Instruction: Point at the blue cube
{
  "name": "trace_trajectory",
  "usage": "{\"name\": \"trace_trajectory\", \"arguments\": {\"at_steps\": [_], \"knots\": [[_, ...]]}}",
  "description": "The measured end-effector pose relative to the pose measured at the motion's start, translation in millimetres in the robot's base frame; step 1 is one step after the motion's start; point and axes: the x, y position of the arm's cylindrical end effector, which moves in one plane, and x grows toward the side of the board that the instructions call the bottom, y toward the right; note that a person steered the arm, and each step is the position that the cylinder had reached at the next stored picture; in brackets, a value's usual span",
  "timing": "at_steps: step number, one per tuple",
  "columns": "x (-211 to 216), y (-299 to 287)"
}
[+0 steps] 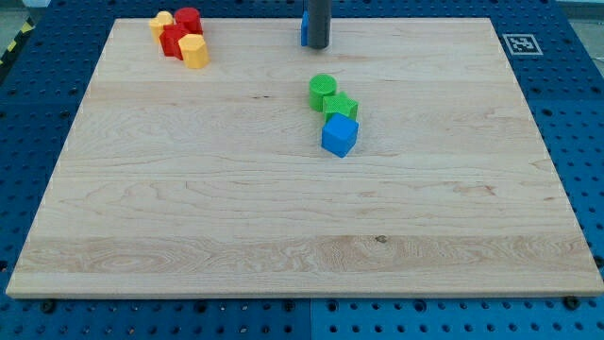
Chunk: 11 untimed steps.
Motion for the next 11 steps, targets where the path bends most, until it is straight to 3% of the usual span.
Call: {"name": "trace_trajectory", "arguments": {"at_steps": [2, 4, 6, 7, 8, 11], "knots": [[-0.7, -4.0], [61.5, 5.2], [62.3, 10.3], [74.4, 46.8], [121.9, 85.2], [242.1, 101.5]]}}
